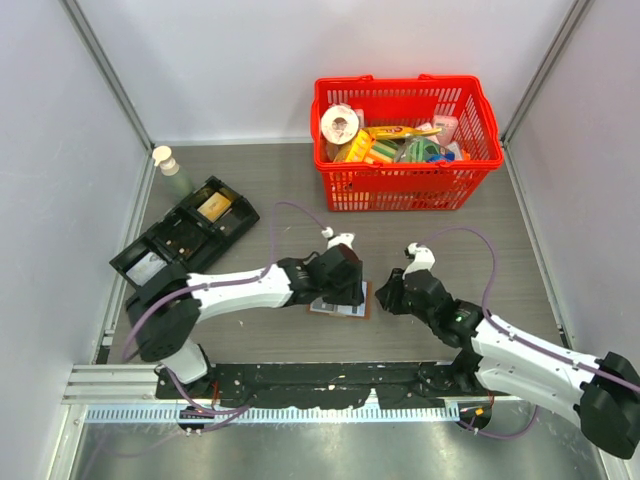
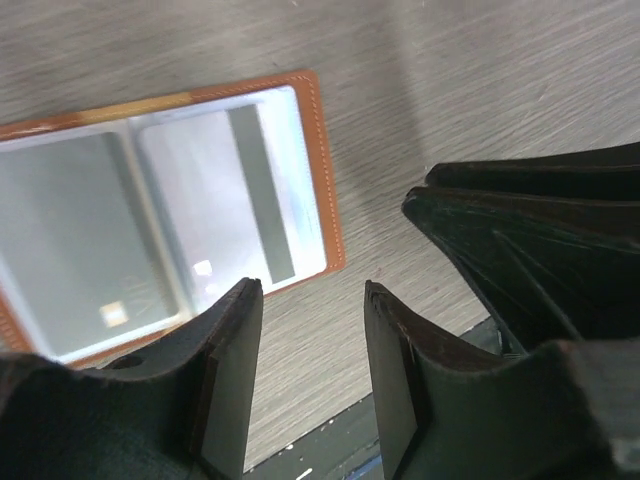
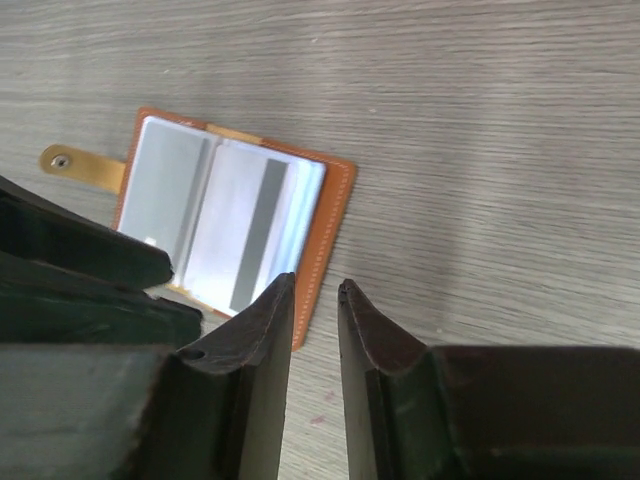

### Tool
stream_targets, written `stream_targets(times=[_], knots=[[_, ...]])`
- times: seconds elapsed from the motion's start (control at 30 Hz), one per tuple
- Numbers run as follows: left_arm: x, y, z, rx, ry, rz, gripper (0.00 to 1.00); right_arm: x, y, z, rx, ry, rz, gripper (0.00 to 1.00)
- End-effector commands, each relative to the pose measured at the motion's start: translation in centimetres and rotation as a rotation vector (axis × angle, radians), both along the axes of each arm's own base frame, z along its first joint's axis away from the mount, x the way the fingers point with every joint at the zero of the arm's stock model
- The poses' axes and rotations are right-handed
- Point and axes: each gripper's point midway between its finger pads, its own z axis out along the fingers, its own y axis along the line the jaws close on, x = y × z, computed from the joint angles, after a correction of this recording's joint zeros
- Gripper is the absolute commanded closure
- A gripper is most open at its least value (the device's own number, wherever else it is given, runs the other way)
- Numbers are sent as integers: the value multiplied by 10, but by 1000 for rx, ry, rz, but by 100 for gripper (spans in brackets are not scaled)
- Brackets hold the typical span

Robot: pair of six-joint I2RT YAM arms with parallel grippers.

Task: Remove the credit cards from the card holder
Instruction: Remove the credit card from the card holder.

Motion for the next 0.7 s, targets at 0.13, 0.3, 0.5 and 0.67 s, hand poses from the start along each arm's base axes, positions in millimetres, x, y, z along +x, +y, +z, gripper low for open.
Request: stream_targets(times=[0.13,0.3,0.5,0.67], knots=[[30,41,25,-173,-13,164,49,10,58,20,178,-21,171,80],[23,51,11,-237,62,170,49,14,73,11,218,26,226,86],[27,51,5,-242,72,166,48,19,71,-6,287,79,224,89],[27,42,0,-245,109,153,49,7,52,-40,271,200,172,92]])
